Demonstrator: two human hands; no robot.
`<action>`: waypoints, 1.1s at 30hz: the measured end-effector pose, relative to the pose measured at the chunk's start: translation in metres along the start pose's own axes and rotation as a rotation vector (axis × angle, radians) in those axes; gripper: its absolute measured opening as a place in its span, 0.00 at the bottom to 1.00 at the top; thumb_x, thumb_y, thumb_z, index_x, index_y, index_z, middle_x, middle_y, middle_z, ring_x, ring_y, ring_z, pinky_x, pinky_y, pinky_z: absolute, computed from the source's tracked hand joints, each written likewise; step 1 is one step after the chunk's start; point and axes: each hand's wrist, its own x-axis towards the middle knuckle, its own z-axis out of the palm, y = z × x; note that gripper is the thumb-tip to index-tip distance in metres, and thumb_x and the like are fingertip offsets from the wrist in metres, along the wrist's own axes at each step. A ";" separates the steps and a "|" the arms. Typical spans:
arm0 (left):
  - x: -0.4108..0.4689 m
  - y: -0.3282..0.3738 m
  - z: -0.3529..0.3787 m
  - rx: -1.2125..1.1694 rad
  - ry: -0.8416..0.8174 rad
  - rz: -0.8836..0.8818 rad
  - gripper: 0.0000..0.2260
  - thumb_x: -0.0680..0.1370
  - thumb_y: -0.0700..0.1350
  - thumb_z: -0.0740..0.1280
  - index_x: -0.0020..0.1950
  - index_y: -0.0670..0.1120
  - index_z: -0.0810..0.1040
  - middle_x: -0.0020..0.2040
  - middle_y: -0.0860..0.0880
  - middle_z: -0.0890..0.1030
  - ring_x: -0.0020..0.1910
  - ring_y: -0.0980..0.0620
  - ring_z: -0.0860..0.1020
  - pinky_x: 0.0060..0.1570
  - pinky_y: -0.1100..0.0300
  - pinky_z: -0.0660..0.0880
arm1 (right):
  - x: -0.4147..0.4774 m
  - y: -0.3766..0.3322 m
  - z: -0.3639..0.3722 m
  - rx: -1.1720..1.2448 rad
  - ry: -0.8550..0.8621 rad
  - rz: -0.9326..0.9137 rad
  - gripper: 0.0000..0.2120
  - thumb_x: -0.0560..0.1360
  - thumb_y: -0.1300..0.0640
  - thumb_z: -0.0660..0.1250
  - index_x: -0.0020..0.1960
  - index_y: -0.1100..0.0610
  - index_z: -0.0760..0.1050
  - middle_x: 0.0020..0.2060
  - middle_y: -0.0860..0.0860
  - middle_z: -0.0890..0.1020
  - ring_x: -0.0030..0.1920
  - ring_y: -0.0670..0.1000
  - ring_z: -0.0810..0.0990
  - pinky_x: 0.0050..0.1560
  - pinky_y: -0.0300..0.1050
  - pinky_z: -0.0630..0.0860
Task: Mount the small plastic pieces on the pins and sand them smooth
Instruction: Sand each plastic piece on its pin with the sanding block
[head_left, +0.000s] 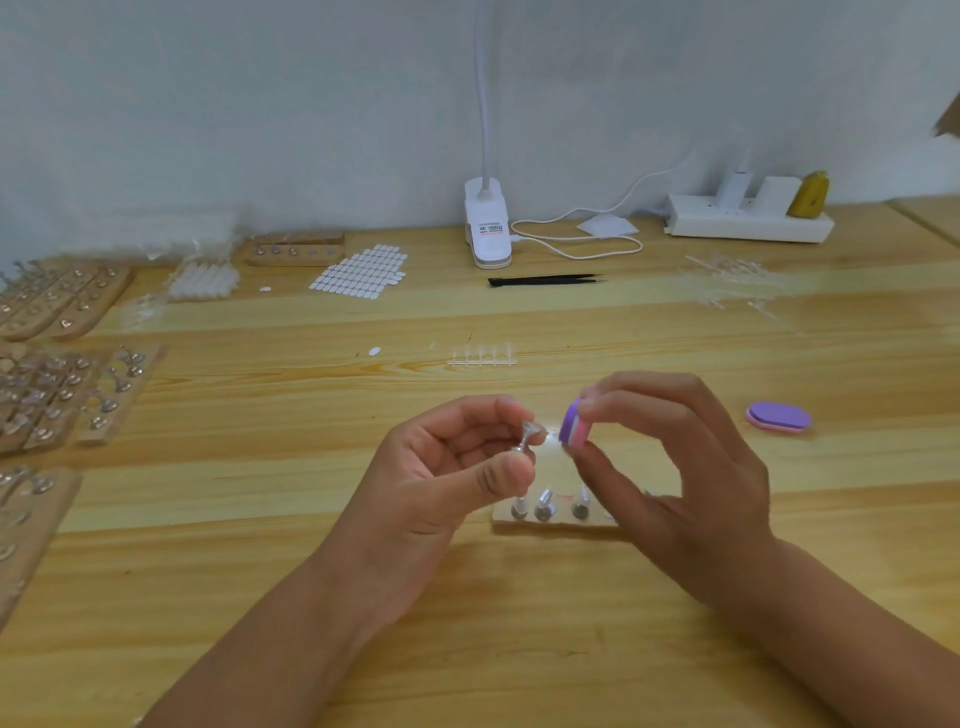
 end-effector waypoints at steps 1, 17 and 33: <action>0.000 -0.001 0.000 -0.002 -0.001 -0.005 0.20 0.63 0.49 0.82 0.51 0.46 0.84 0.44 0.48 0.83 0.40 0.53 0.79 0.45 0.63 0.77 | -0.001 -0.003 0.001 0.010 0.002 -0.033 0.09 0.78 0.65 0.71 0.57 0.59 0.75 0.49 0.54 0.80 0.54 0.50 0.80 0.58 0.39 0.76; 0.000 0.003 -0.002 0.014 -0.039 -0.057 0.18 0.63 0.50 0.81 0.51 0.47 0.84 0.44 0.49 0.83 0.42 0.54 0.80 0.45 0.64 0.76 | 0.001 0.005 -0.002 -0.043 -0.061 -0.014 0.09 0.79 0.66 0.68 0.57 0.58 0.74 0.47 0.58 0.82 0.51 0.51 0.80 0.54 0.45 0.78; 0.001 0.000 -0.003 -0.055 -0.088 -0.041 0.19 0.65 0.50 0.80 0.52 0.46 0.83 0.44 0.49 0.83 0.42 0.54 0.80 0.48 0.63 0.76 | -0.006 -0.001 0.003 -0.093 -0.077 -0.140 0.10 0.79 0.66 0.68 0.60 0.61 0.73 0.54 0.55 0.77 0.55 0.53 0.78 0.62 0.39 0.73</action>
